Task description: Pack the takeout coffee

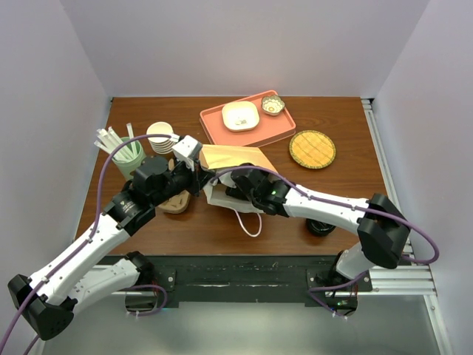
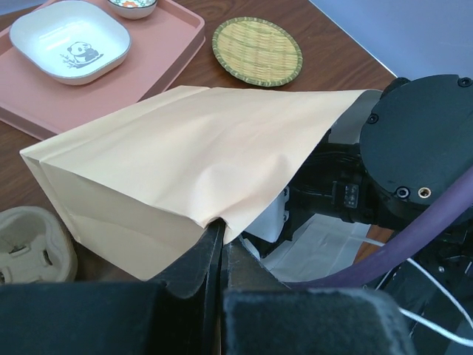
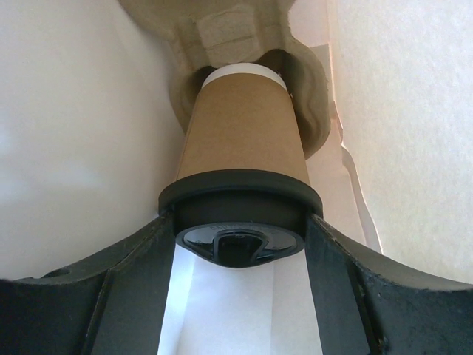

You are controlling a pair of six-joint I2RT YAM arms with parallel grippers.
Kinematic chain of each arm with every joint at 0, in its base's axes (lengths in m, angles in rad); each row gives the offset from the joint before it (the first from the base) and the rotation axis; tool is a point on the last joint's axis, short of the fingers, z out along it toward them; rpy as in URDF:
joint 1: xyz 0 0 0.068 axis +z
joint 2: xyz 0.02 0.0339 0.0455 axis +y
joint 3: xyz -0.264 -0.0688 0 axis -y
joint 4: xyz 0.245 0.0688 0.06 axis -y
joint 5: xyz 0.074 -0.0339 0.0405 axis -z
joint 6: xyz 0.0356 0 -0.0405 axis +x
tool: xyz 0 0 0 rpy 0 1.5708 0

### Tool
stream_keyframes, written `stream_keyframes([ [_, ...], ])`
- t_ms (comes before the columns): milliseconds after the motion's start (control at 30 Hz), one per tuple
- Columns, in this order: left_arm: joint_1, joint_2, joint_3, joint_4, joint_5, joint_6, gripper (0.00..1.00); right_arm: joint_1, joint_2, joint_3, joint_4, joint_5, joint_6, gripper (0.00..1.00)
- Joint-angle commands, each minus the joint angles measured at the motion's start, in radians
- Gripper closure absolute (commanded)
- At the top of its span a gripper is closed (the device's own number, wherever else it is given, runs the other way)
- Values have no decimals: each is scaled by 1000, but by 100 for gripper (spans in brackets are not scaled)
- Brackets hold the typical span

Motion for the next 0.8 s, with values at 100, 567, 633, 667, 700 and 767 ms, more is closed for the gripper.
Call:
stream_keyframes([
  [100,-20,15,90,-40,40,-46,100,-36,-161,23,-108,-18,22,71],
  [567,-21,104,141,-92,58,-51,100,-36,-330,83,-313,-144,5,71],
  [633,-20,122,150,-112,57,-41,100,-36,-336,112,-339,-167,11,71],
  [667,-20,127,153,-120,52,-35,100,-36,-339,124,-347,-176,23,71],
  [700,-21,133,159,-135,39,-26,100,-36,-336,141,-368,-197,30,71],
  [767,-20,148,176,-154,19,-14,100,-36,-333,201,-393,-221,51,71],
])
